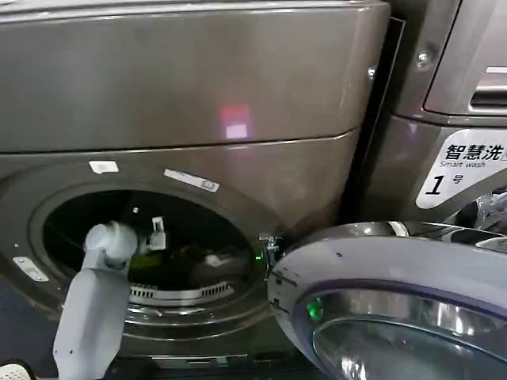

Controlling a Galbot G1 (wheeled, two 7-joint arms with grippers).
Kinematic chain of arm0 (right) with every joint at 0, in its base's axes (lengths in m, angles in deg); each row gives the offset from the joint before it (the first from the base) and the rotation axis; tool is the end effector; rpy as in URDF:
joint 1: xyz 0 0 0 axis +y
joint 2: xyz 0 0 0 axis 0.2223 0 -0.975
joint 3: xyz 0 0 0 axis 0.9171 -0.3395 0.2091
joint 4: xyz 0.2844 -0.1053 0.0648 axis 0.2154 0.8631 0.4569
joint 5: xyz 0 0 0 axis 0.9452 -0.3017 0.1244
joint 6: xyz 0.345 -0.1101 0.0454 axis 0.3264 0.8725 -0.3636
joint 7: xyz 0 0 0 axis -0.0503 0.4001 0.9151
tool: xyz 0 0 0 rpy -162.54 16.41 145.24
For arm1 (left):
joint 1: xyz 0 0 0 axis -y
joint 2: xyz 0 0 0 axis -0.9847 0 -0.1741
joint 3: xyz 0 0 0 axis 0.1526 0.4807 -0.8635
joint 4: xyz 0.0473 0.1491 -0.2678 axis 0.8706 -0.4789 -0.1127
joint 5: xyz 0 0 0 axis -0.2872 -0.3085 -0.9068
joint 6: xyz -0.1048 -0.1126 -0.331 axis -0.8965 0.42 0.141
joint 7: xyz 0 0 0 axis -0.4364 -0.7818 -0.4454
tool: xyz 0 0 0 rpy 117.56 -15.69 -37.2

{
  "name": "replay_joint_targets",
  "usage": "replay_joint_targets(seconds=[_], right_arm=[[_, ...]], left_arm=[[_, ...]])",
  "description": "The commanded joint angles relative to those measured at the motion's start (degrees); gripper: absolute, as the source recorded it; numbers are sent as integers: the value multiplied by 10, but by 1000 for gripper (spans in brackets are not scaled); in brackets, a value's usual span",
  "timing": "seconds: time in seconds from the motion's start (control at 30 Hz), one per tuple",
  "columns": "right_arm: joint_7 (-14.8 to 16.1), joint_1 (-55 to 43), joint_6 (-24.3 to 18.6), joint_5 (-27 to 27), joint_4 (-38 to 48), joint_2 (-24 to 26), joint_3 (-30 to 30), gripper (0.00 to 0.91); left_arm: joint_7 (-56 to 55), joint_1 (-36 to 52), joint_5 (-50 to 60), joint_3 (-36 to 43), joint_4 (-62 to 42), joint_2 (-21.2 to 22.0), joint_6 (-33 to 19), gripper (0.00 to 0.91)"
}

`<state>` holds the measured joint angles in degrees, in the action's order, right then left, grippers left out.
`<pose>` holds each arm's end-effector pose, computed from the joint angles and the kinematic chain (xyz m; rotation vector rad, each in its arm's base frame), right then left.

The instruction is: Grasp the clothes from the dryer.

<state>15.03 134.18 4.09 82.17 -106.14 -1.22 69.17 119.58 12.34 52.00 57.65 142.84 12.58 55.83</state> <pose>-0.0741 -0.4172 -0.0905 1.7859 2.1218 -0.3864 0.4535 0.0834 -0.1432 -0.8387 -2.3017 -1.4806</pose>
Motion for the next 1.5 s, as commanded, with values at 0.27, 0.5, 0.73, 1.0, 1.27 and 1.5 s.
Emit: replay_joint_targets(seconds=[0.27, 0.5, 0.73, 1.0, 1.27, 1.5], right_arm=[[-5, 4, -23, -16, -1, 5, 1, 907], [-5, 1, -20, -12, -25, 3, -3, 907], [-6, 5, -32, -26, -12, 3, 3, 907], [-4, 7, -35, -32, -12, 1, 1, 907], [-5, 6, -36, -35, -7, 3, 2, 907], [-8, 4, 5, -45, -15, 2, 12, 907]], left_arm=[[-552, 14, -299, 4, -8, 96, 210, 0], [-600, 15, -363, -3, 9, 106, 222, 0], [-612, 16, -376, -4, 11, 113, 219, 0], [-612, 18, -375, -4, 12, 116, 218, 0], [-610, 19, -373, -4, 9, 116, 218, 0], [-608, 17, -372, -2, 10, 114, 217, 0]])
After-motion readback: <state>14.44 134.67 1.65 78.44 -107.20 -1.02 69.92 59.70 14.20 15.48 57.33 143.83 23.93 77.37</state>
